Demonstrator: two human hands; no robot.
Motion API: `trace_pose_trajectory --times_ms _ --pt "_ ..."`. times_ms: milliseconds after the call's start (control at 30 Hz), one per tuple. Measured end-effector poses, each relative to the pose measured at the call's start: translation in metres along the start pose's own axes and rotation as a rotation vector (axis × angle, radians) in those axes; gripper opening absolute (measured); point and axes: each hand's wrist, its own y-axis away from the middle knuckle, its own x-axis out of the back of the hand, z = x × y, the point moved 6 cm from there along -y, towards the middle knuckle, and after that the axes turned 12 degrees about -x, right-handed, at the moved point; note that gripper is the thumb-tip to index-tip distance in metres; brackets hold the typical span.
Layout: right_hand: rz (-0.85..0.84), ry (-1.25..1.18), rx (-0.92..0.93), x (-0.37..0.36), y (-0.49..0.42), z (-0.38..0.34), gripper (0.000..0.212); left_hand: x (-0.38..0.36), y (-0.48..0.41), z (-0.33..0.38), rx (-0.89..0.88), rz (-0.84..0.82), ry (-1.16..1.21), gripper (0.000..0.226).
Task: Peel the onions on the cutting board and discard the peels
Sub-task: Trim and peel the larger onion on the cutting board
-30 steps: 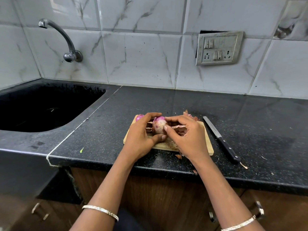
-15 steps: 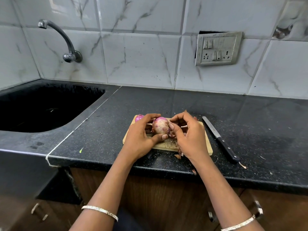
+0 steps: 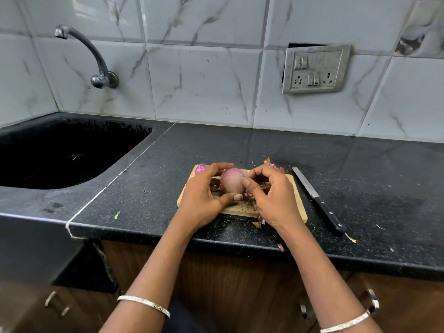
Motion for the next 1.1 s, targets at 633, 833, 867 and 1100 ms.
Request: trace_pose_trajectory --times_ms 633,833,867,1100 --pt "0.120 0.019 0.011 0.006 0.000 0.003 0.023 0.000 0.000 -0.002 0.000 0.003 -0.029 0.068" --pt "0.044 0.001 0.080 -0.001 0.002 -0.003 0.017 0.001 0.000 -0.001 -0.005 0.013 -0.015 0.065" --pt "0.041 -0.008 0.073 -0.001 0.001 -0.002 0.016 0.001 0.000 -0.001 -0.008 0.010 -0.018 0.066" --pt "0.015 0.017 0.114 -0.003 0.000 -0.003 0.013 0.001 0.000 0.000 -0.015 0.009 -0.024 0.067"
